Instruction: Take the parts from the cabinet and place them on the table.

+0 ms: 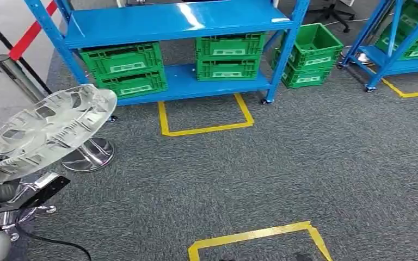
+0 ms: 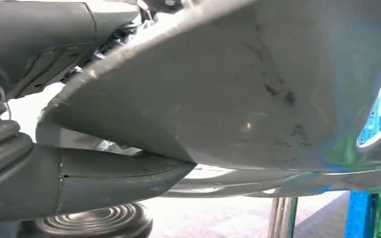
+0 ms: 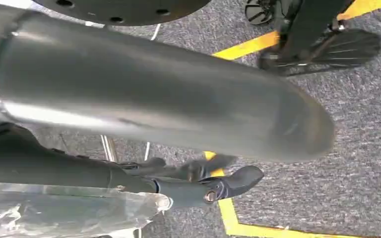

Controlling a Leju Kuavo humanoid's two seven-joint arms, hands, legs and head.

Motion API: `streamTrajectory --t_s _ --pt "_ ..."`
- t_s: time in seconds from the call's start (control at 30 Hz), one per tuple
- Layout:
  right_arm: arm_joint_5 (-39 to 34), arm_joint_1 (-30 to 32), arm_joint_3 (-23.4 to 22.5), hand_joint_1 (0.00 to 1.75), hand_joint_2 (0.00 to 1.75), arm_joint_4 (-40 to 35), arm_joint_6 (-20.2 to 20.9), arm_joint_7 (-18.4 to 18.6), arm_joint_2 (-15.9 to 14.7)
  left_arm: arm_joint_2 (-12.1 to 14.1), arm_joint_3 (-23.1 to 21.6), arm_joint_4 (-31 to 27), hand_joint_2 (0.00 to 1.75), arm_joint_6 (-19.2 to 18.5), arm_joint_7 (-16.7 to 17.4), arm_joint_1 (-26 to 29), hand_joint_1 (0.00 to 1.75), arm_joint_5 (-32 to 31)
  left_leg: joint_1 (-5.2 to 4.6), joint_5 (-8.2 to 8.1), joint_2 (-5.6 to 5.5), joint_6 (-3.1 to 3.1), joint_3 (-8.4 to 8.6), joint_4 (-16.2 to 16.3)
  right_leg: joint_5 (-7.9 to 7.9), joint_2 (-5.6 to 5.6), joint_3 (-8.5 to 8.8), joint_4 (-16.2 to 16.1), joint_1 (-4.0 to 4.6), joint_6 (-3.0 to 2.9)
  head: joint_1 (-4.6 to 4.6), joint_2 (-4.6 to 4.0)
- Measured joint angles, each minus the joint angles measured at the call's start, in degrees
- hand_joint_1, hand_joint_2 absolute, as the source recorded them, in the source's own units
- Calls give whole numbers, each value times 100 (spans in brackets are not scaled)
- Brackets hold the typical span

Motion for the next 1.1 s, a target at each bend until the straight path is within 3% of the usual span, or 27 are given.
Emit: streamTrajectory --t_s 0.03,0.07,0.13,0.17,0.2,0.23,0.33,0.37,0.4,0.43,0.5,0.53,0.57,0.6,0.63,0.67,0.7,0.73,0.83,0.87,0.9,0.93,0.97,1.0,1.03,1.07,1.1 --pt "2 4 0 0 0 0 -4 2 0 -2 0 7 175 -4 4 4 175 0 5 19 -40 -24 -29 4 -115 -1 -52 259 -3 5 -4 0" --pt "4 6 0 0 0 0 -11 2 0 -6 0 20 175 -4 4 6 175 0 15 38 -83 -47 -55 9 -95 -1 42 206 -8 9 -2 0" --pt "7 0 0 0 0 0 -15 0 0 -13 0 37 175 -2 4 8 175 -4 56 74 -205 -110 -111 41 192 37 651 -649 -20 16 -4 0" --pt "7 -3 0 0 0 -2 -15 0 0 -15 0 42 175 -2 7 5 175 -4 73 76 -251 -149 -143 79 307 148 1016 -1169 -47 32 0 0" --pt "9 -18 4 0 0 0 -13 -2 2 -17 0 42 175 0 18 8 175 -7 69 72 -287 -205 -194 135 184 411 1154 -1413 -64 58 2 0" --pt "11 -14 7 0 0 0 -11 -13 15 -17 15 46 175 2 29 -4 175 -7 38 62 -339 -235 -219 190 240 310 1195 -1413 -69 -42 -9 0" --pt "11 -8 9 0 0 0 -13 -17 13 -17 22 48 175 2 29 7 175 -13 70 147 -450 -287 -257 153 265 172 1171 -1359 -35 -129 -28 0" --pt "11 -13 9 0 0 0 -11 -18 15 -15 28 48 175 2 28 12 175 -13 83 124 -428 -305 -267 179 290 84 1164 -1368 -59 -173 -24 0" --pt "11 -20 9 0 0 0 -11 -18 15 -13 28 48 175 2 28 12 175 -13 60 -33 -229 -330 -326 323 303 52 1156 -1374 -53 -218 -47 0" --pt "11 -22 11 0 0 0 -13 -17 15 -13 26 50 175 2 29 1 175 -13 61 -313 -76 -364 -495 720 315 -7 1138 -1376 -47 -255 -77 0" --pt "11 0 15 0 0 0 -13 -17 15 -22 20 52 175 2 29 1 175 -13 80 -786 26 -398 -878 1671 329 -130 1098 -1375 -37 -275 -76 0" --pt "11 11 15 0 0 0 -13 -17 15 -22 20 61 175 2 28 1 175 -13 91 -904 31 -406 -993 1995 335 -199 1081 -1375 -36 -278 -68 0" --pt "11 12 17 0 0 0 -13 -17 15 -22 20 74 175 2 28 5 175 -13 93 -869 32 -404 -952 2014 344 -278 1070 -1375 -35 -277 -72 0" --pt "11 6 24 0 0 0 -13 -17 15 -22 20 81 175 2 29 6 175 -13 94 -744 39 -397 -809 1807 350 -336 1063 -1374 -35 -268 -74 0" --pt "11 1 37 0 0 0 -13 -17 15 -22 20 83 175 2 28 7 175 -13 91 -543 87 -381 -530 1356 355 -406 1063 -1375 -35 -260 -72 0" --pt "11 -4 44 0 0 0 -13 -17 15 -20 24 83 175 2 28 4 175 -13 80 -348 227 -359 -181 797 360 -468 1070 -1375 -34 -249 -72 0" --pt "11 -8 48 0 0 0 -13 -17 15 -20 30 83 175 2 28 -3 175 -13 53 -262 572 -328 115 354 361 -518 1088 -1374 -12 -228 -76 0" --pt "11 -2 50 0 0 -2 -13 -17 15 -19 26 83 175 2 29 -41 175 -13 12 -316 671 -326 157 206 342 -573 1084 -1356 30 -187 -75 0" --pt "9 -7 55 0 0 -2 -7 -15 15 -20 42 85 175 2 29 -12 175 -15 0 -276 429 -250 78 207 380 -769 1152 -1443 25 -97 -48 0" --pt "9 -11 55 0 0 -2 0 -13 15 -17 68 85 175 4 28 -10 175 -15 7 -237 333 -192 84 160 372 -865 1188 -1464 30 -46 -50 0" --pt "9 -15 57 0 0 -2 4 -15 15 -20 72 85 175 4 28 7 175 -15 47 -195 261 -153 114 120 308 -703 1141 -1390 4 -14 -35 0" --pt "7 -20 57 0 0 -2 4 -17 15 -20 72 87 175 4 28 1 175 -15 61 -177 213 -120 103 121 119 -397 1043 -1152 1 -14 -26 0" --pt "4 -15 57 0 0 -2 22 -17 15 -17 74 87 175 4 28 -4 175 -15 69 -170 142 -100 84 121 -139 -182 842 -695 1 -17 8 0" --pt "2 0 57 0 0 -2 33 -17 15 -26 79 90 175 4 31 -4 175 -13 65 -158 62 -81 62 122 -393 -77 591 -139 8 -18 29 0" --pt "2 13 57 0 0 -2 35 -17 15 -31 79 96 175 4 31 2 175 -15 56 -146 -19 -71 45 125 -536 -45 409 245 25 -20 29 0" --pt "0 25 57 0 0 -2 42 -15 15 -33 83 112 175 4 31 15 175 -13 51 -135 -106 -72 37 127 -538 -39 337 388 41 -39 26 0" --pt "0 29 57 0 0 -2 64 -15 15 -33 90 125 175 2 31 29 175 -13 51 -125 -188 -83 37 129 -405 -35 408 244 52 -55 26 0"
